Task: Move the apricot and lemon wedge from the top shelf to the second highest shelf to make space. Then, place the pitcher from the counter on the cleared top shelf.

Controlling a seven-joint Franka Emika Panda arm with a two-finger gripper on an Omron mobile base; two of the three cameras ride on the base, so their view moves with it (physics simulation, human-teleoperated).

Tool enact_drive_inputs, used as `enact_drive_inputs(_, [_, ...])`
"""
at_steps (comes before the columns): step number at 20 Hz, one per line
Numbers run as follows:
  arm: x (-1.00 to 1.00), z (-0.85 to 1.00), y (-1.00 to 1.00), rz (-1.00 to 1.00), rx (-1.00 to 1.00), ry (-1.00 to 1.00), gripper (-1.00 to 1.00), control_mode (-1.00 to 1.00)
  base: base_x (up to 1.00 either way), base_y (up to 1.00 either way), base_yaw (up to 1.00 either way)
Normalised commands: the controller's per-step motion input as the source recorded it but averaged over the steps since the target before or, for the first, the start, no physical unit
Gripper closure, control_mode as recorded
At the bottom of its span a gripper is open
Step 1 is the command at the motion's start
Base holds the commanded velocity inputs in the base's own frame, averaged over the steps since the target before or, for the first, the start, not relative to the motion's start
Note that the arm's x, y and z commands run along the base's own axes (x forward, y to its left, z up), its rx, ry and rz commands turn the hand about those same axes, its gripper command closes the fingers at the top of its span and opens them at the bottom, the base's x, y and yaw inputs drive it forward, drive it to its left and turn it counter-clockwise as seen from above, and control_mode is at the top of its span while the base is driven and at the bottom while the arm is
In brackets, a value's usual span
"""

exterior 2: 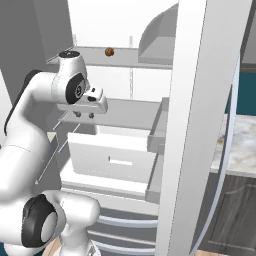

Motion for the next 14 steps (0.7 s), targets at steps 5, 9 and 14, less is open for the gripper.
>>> enact_drive_inputs(5, [-0.07,0.00,0.01,0.00,0.00,-0.02,-1.00,-1.00,0.00,0.00,0.00])
enact_drive_inputs(9, [-0.04,0.28,-0.10,0.00,0.02,-0.18,-1.00,-1.00,0.00,0.00,0.00])
enact_drive_inputs(14, [0.00,0.65,-0.03,0.00,0.04,-0.28,-1.00,-1.00,0.00,0.00,0.00])
